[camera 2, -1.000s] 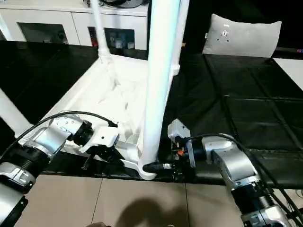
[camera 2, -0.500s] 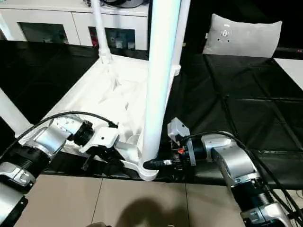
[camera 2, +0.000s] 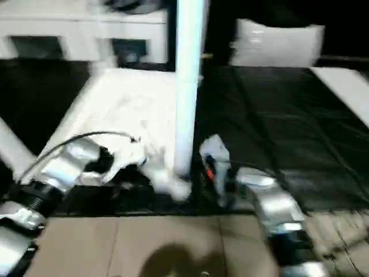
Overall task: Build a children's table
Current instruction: Rotate leg to tighten
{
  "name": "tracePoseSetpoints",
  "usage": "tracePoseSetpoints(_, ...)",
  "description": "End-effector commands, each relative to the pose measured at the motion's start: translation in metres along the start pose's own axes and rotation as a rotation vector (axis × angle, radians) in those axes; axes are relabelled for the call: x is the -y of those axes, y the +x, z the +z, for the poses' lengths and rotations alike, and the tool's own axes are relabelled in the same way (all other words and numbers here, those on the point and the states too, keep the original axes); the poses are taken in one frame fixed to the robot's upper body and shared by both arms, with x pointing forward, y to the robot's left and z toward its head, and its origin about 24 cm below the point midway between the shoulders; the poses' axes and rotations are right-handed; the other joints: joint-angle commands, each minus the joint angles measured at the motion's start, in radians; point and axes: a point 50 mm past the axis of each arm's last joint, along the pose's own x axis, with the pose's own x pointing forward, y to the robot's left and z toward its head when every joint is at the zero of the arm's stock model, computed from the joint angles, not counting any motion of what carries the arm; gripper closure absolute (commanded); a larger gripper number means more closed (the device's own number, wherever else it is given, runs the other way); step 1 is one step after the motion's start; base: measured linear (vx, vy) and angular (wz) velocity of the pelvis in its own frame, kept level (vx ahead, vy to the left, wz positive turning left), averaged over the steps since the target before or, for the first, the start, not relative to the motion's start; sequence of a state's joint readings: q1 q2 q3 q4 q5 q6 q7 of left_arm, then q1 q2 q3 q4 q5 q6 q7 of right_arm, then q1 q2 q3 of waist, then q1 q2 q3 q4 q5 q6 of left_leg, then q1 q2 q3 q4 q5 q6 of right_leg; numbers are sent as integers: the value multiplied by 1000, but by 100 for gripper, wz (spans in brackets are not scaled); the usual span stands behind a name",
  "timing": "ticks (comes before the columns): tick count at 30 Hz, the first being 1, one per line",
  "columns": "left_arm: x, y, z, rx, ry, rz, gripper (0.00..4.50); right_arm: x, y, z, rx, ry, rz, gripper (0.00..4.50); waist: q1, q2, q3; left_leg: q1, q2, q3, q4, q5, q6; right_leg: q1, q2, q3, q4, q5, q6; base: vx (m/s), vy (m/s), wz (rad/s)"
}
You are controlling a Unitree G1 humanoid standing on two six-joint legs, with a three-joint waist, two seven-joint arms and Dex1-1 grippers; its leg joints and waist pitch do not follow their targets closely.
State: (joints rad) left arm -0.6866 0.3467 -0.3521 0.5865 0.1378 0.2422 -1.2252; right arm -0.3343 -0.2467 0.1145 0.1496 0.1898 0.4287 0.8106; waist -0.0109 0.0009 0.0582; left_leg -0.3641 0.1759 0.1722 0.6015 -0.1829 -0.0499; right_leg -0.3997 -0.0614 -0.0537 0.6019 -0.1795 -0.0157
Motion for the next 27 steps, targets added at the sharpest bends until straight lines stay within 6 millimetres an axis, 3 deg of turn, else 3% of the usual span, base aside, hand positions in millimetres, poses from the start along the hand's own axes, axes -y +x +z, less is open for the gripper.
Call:
tracePoseSetpoints(1,7,22,31,102,21,15,450,-17,27,0,-17,31,5,255,-3,-2,-51,11,36,-36,-74,-385,-24,31,-81,22,-122,-680,-75,0,0,0)
tracePoseSetpoints(2,6,24,34,107,3,49,450,-16,31,0,-16,37,-43,256,-17,1,-52,5,38,-41,-79,-398,-18,38,-83,15,-124,-654,-79,0,0,0)
tracePoseSetpoints(3,3,27,38,115,-24,98,450,-15,36,1,-18,46,-112,256,-24,10,-53,3,42,-43,-84,-413,-16,40,-80,11,-125,-605,-88,0,0,0)
tracePoseSetpoints(4,1,32,45,127,-66,167,450,-13,44,1,-25,59,-223,256,-29,13,-56,3,44,-46,-85,-418,-20,40,-81,10,-120,-575,-100,0,0,0)
tracePoseSetpoints(5,1,33,46,131,-73,176,450,-13,45,1,-26,63,-245,256,-40,8,-55,11,40,-46,-84,-446,-22,35,-78,5,-124,-544,-122,0,0,0)
tracePoseSetpoints(7,1,38,52,142,-101,207,450,-12,51,1,-30,82,-324,256,-43,7,-54,16,36,-41,-79,-447,-12,30,-80,9,-129,-551,-125,0,0,0)
tracePoseSetpoints(8,1,41,53,137,-96,217,450,-12,52,2,-20,82,-345,202,-45,4,-56,11,33,-39,-78,-424,6,33,-82,11,-130,-550,-123,0,0,0)
tracePoseSetpoints(10,2,44,54,129,-86,225,450,-13,53,4,0,66,-353,189,-43,6,-58,7,37,-37,-82,-404,16,35,-81,15,-125,-503,-131,0,0,0)
tracePoseSetpoints(12,1,43,53,111,-59,229,450,-12,50,7,31,68,-345,175,-40,8,-62,2,41,-34,-85,-368,27,42,-82,22,-112,-404,-162,0,0,0)
tracePoseSetpoints(15,-1,38,49,96,-46,231,450,-9,45,8,68,111,-347,147,-36,8,-64,2,41,-27,-82,-334,43,45,-83,27,-107,-335,-187,0,0,0)
tracePoseSetpoints(22,1,31,35,78,-5,155,450,-1,24,5,45,77,-266,85,-30,12,-66,2,42,-22,-79,-310,53,47,-80,26,-108,-343,-198,0,0,0)
tracePoseSetpoints(23,1,30,34,79,-13,143,450,-1,20,4,32,62,-233,75,-29,9,-66,-1,43,-21,-79,-300,55,50,-79,26,-107,-336,-196,0,0,0)
tracePoseSetpoints(27,1,25,30,84,18,90,450,4,4,4,2,38,-152,28,-13,14,-70,2,46,-20,-77,-256,65,52,-80,27,-100,-273,-213,0,0,0)
